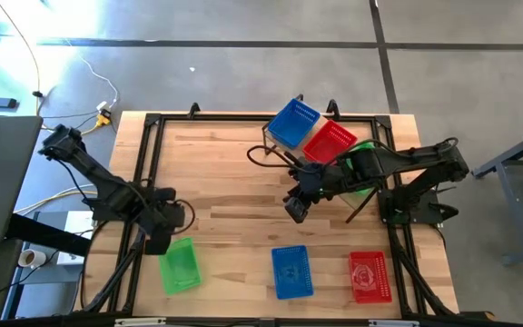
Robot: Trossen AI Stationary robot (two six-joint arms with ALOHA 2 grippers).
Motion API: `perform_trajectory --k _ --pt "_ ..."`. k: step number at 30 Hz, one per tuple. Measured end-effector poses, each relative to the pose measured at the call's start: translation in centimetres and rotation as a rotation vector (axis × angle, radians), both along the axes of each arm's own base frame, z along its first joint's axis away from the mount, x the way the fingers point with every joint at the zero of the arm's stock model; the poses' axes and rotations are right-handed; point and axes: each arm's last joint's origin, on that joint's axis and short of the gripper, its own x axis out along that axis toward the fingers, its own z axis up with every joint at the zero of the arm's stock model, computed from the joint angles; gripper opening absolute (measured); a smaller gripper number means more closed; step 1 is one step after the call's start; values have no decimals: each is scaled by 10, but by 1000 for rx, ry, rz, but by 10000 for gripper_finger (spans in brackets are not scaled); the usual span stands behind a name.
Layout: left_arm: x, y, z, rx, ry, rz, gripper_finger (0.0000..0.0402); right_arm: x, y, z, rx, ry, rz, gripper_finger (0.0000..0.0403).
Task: Stack baskets on shelf by color
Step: Stack the green basket on the stacked green baskets on the shelf
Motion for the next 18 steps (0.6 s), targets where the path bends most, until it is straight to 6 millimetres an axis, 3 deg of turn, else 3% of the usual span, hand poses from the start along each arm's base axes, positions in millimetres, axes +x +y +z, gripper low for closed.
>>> perform_trajectory --k 18 --pt "-8 -16 -59 -105 5 76 177 0 0 0 2 0 5 108"
